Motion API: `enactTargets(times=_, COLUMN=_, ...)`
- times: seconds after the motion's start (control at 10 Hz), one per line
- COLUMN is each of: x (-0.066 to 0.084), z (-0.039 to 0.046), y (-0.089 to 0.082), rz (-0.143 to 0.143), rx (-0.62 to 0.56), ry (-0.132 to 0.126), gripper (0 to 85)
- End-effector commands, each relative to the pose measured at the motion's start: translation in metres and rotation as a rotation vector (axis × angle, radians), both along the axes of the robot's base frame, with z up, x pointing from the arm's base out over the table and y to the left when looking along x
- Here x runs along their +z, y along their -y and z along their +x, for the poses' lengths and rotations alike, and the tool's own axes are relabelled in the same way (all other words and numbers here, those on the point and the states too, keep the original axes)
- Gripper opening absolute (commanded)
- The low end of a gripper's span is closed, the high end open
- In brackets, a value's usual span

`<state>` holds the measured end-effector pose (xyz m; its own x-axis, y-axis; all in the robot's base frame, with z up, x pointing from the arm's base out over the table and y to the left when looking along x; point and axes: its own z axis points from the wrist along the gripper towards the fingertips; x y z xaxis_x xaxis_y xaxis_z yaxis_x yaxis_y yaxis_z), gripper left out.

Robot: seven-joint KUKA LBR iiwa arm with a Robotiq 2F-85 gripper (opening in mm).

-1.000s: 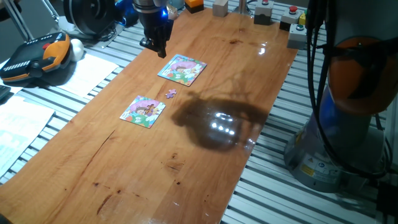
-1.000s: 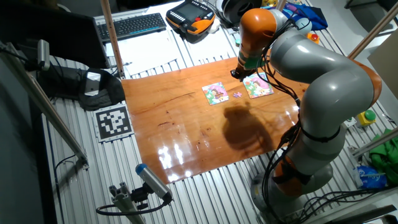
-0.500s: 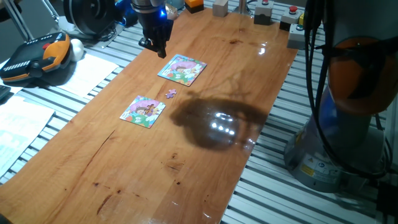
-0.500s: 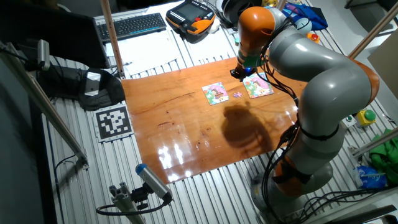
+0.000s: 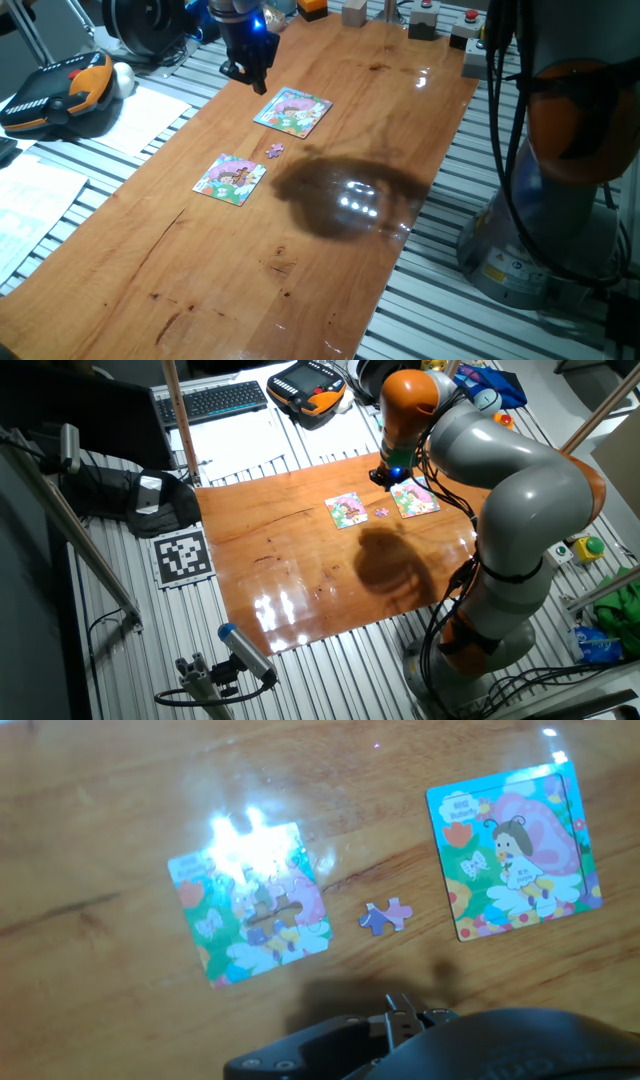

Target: Assemble one piece of a puzzle

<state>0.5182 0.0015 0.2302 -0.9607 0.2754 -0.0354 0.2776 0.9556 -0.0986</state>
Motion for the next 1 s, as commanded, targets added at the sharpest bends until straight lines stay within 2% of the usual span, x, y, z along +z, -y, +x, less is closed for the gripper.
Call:
enactTargets(times=0.0, x=0.000, z=0.0002, y=0.000, rz=-0.004, rx=-0.009, ry=0.006, gripper=0.0)
enactTargets(times=0.1, x=-0.002, z=0.0016, y=-0.001, rz=-0.005, rx=-0.032, ry=0.011, gripper=0.0)
enactTargets(times=0.2, x=-0.006, z=0.0037, y=0.000, rz=-0.040, rx=-0.033, ry=0.017, gripper=0.0)
enactTargets(times=0.3, x=-0.014, z=0.0052, y=0.002, rz=-0.023, rx=-0.062, ry=0.032, gripper=0.0)
enactTargets(times=0.7, x=-0.027, z=0.0125, y=0.012, rz=0.001, rx=-0.152, ry=0.028, gripper=0.0)
enactTargets(times=0.9, x=-0.039, z=0.0187, y=0.016, rz=0.017, rx=-0.204, ry=0.034, gripper=0.0)
